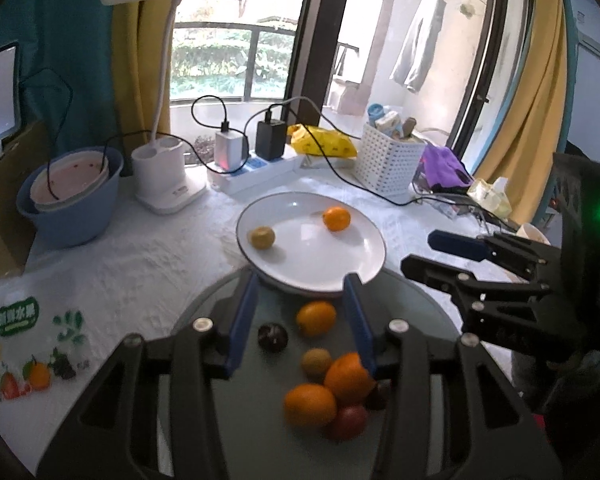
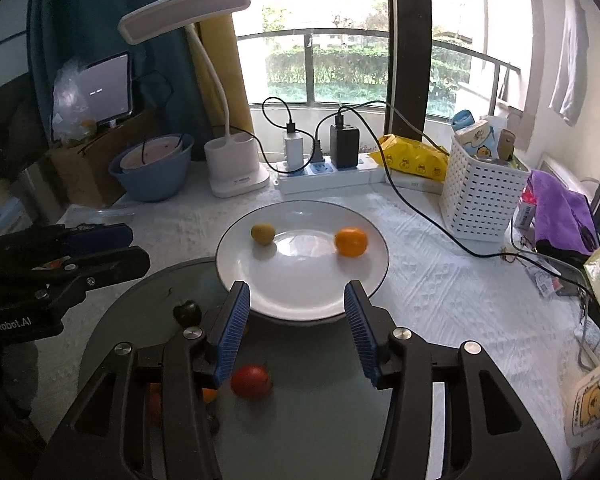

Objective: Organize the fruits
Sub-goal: 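Move both open tools back over the tray toward the remaining oranges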

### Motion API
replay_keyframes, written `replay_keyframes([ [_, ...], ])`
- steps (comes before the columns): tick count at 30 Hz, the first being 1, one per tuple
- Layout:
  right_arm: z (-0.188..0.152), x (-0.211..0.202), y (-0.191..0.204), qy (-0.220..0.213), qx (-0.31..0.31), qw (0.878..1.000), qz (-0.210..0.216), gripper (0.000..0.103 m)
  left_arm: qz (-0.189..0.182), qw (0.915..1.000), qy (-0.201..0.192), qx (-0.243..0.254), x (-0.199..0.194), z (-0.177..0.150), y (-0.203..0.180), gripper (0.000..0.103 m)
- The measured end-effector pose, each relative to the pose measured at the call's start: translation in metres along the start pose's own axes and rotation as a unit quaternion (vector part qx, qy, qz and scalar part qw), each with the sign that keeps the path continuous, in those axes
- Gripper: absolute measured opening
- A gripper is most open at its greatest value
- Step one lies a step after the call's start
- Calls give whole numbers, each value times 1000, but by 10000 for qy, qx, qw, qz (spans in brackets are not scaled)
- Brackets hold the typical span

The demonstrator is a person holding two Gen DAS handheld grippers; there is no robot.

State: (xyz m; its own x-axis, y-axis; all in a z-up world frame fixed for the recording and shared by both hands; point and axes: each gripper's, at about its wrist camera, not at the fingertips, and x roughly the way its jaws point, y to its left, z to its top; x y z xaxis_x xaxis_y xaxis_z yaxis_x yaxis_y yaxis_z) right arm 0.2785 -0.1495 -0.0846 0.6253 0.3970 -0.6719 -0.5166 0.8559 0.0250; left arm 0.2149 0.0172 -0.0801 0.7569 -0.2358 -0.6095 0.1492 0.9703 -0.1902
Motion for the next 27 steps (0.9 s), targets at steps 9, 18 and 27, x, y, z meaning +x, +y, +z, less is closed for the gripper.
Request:
replay_keyframes([
  [9, -17, -12, 17, 48, -19, 10000, 18, 52, 0, 10000, 1, -56, -18, -22, 0, 46],
  [18, -35, -12, 33, 214, -87, 9997, 124, 52, 58, 9997, 75, -203, -25, -46, 3, 46],
  [27, -46, -2, 53, 404, -222, 9984, 323, 52, 116, 9989, 186, -425, -26, -70, 15, 46],
])
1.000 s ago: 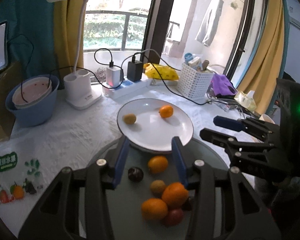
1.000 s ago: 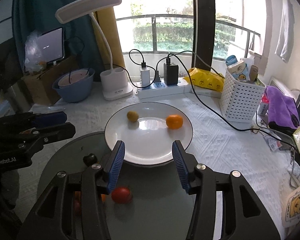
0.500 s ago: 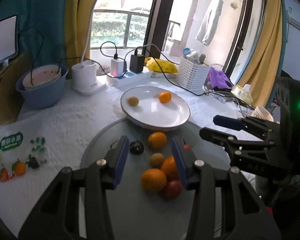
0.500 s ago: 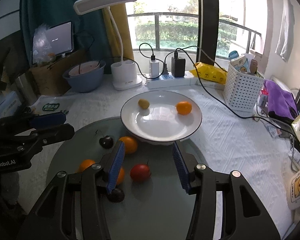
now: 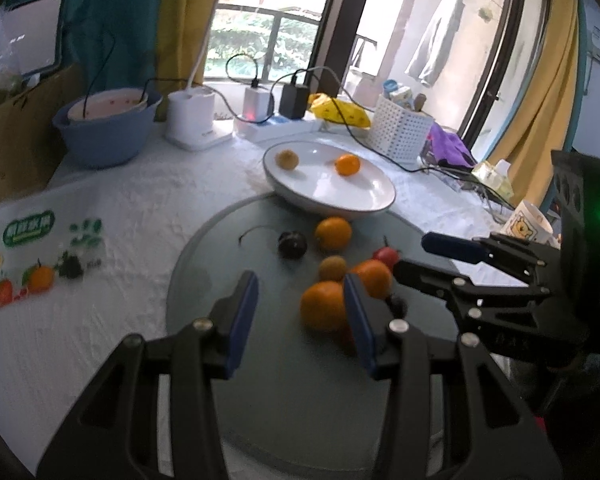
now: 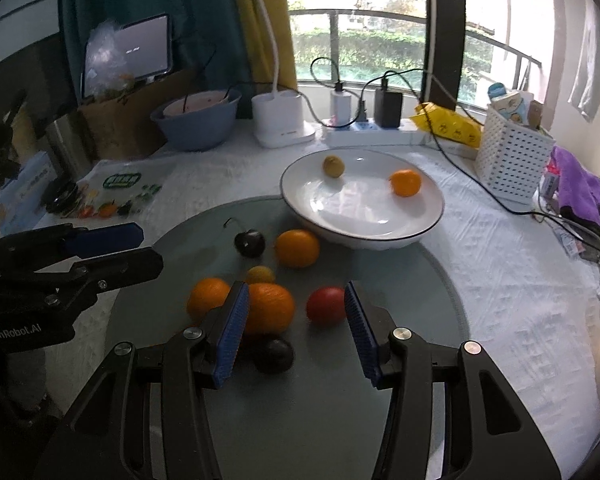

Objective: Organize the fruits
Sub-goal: 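Move both open tools back over the tray toward the remaining oranges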

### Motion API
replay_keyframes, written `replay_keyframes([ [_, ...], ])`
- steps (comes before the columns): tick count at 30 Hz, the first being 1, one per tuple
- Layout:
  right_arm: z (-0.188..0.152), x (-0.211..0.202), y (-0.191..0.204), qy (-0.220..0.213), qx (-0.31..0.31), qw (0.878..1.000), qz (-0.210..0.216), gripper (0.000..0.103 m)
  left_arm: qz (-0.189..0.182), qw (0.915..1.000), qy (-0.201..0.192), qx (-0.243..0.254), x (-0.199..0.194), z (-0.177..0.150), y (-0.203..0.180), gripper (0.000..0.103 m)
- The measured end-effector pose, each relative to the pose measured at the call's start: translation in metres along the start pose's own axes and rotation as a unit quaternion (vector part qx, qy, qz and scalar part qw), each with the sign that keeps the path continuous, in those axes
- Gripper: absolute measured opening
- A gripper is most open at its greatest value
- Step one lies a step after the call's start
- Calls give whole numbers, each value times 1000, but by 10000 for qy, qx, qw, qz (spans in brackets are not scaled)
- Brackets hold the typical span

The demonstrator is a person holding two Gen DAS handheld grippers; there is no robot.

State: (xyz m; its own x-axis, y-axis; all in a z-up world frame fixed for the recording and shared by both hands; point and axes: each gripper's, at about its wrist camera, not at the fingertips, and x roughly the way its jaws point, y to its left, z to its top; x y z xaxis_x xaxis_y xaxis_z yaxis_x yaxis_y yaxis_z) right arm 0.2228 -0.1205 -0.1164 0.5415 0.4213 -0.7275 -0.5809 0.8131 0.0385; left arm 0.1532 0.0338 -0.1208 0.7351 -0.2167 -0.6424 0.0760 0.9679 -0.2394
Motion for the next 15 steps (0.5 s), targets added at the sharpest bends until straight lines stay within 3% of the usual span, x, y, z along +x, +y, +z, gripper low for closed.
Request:
replay_keyframes([
  [15, -7, 30, 8, 372, 93, 9991, 175, 52, 82, 9996, 162, -218, 8, -14, 19, 46],
])
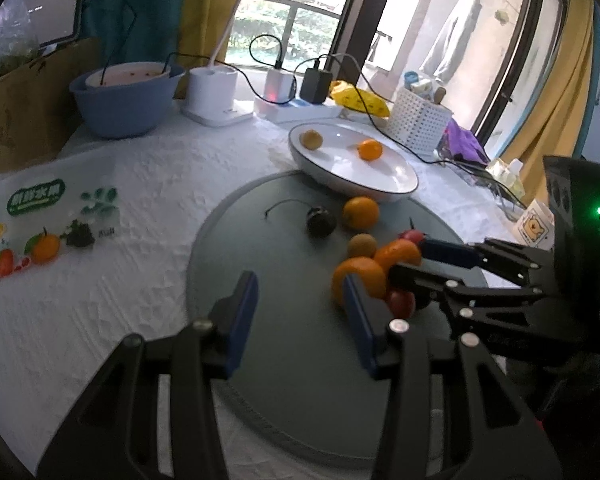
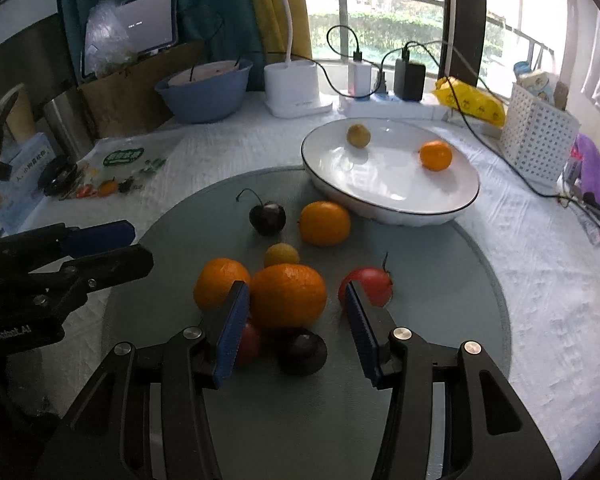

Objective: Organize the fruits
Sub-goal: 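Move both open tools back over the tray toward the remaining oranges, then grasp a large orange with the right tool while the left tool grasps another orange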

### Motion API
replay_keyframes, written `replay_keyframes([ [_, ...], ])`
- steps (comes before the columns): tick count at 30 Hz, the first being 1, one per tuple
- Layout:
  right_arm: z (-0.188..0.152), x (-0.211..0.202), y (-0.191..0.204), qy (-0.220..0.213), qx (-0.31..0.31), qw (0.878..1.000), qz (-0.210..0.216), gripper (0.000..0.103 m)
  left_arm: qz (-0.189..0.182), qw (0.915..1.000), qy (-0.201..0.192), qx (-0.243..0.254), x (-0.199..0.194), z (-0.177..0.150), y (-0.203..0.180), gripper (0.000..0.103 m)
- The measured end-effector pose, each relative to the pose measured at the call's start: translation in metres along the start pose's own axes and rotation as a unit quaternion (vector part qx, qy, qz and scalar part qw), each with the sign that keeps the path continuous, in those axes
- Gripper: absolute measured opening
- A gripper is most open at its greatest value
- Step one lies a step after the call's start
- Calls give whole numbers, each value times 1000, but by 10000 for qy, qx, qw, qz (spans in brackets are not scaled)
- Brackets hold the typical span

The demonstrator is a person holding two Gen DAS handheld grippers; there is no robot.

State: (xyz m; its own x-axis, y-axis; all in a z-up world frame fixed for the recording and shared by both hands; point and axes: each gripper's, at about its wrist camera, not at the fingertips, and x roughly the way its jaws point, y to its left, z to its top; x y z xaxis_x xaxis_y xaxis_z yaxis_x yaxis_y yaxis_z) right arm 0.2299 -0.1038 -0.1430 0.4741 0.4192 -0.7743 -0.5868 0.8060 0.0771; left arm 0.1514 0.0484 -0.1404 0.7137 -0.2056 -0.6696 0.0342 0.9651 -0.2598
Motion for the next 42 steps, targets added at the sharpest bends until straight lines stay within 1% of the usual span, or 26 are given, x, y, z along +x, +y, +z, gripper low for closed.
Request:
replay_keyframes([
  [4, -1, 1, -3, 1, 62, 9999, 161, 52, -25, 10000, 48, 35, 4, 0, -6, 46],
  [5, -1, 1, -4, 0, 66, 9997, 231, 45, -30, 10000, 58, 45, 4, 1, -7, 46],
  [11, -3, -2, -4, -95, -14, 9994, 327, 44, -46, 9998, 135, 136, 10, 3, -20, 46],
  [15, -3, -12, -10, -226, -19, 9991, 366, 44, -33, 9996, 198, 208, 15, 5, -29, 46],
  [21, -4, -29, -31, -411, 106, 9988, 261, 44, -10, 9991, 278, 318, 25, 9, -44, 46],
  [28, -11, -43, -67, -518, 402, 9978, -19, 44, 54, 9985, 408, 347, 43, 14, -56, 46],
  [34, -19, -41, -91, -459, 622, 9969, -148, 44, 124, 9976, 599, 333, 58, 16, -61, 46],
  [36, -21, -40, -95, -436, 659, 9968, -154, 44, 162, 9971, 658, 340, 61, 15, -61, 46],
  [42, -25, -31, -99, -326, 715, 9969, -103, 44, 94, 9969, 744, 231, 66, 15, -59, 46],
])
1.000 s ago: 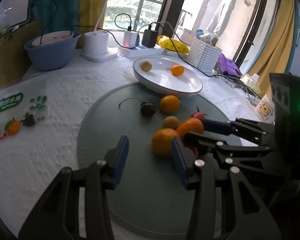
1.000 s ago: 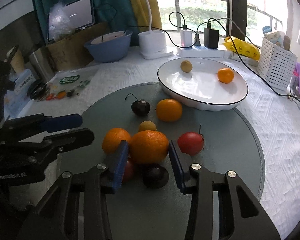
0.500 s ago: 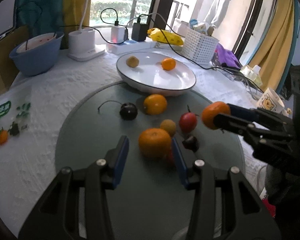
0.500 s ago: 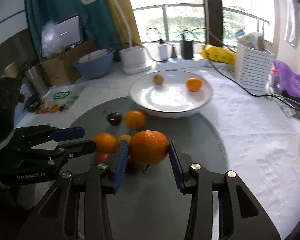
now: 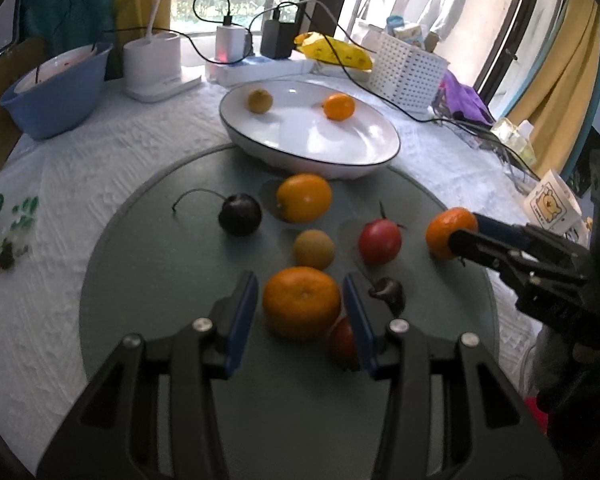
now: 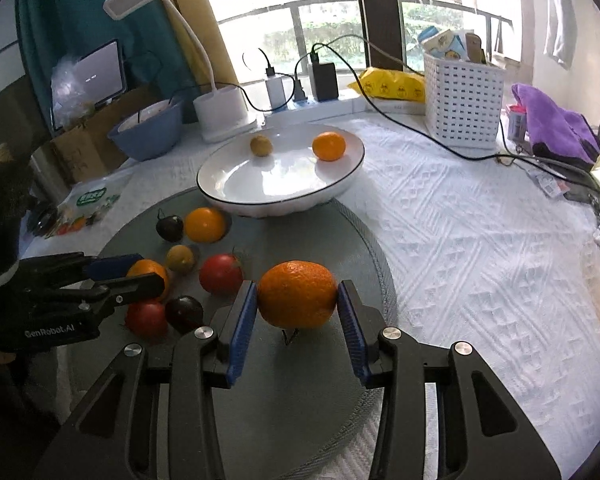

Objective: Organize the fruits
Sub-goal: 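Grasp a large orange with the right tool while the left tool grasps another orange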

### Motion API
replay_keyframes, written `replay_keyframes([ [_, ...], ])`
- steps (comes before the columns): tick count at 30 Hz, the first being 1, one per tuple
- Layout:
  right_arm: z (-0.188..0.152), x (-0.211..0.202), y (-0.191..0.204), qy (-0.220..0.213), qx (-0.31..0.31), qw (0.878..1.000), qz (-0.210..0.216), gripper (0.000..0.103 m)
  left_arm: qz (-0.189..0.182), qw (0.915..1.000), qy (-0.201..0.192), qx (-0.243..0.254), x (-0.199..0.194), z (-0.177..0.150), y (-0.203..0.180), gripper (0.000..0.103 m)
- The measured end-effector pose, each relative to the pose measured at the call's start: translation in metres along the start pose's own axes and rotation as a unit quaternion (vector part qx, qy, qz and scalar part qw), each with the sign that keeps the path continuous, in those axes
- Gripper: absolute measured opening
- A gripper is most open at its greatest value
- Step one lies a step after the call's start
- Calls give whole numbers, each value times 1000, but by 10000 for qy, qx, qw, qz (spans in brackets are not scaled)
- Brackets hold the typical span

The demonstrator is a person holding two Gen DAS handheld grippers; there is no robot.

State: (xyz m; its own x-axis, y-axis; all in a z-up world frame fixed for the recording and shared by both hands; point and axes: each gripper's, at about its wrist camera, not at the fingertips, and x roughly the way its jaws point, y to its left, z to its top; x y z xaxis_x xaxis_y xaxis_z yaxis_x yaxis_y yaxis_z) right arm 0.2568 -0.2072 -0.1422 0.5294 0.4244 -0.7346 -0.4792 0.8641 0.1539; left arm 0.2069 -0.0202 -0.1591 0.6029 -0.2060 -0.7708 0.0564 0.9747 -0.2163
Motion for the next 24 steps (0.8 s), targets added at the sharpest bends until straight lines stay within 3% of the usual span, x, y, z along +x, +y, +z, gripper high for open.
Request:
replay_keyframes([
  [5, 0, 2, -3, 14, 45, 10000, 81, 45, -35, 10000, 26, -17, 3, 1, 1, 43],
  [8, 0, 8, -3, 113, 88, 9998, 131, 52, -6, 10000, 8, 73, 2, 0, -2, 41],
  [24, 9, 9, 5, 79, -63, 9996, 255, 47, -47, 9995, -248, 215, -17, 13, -4, 40],
])
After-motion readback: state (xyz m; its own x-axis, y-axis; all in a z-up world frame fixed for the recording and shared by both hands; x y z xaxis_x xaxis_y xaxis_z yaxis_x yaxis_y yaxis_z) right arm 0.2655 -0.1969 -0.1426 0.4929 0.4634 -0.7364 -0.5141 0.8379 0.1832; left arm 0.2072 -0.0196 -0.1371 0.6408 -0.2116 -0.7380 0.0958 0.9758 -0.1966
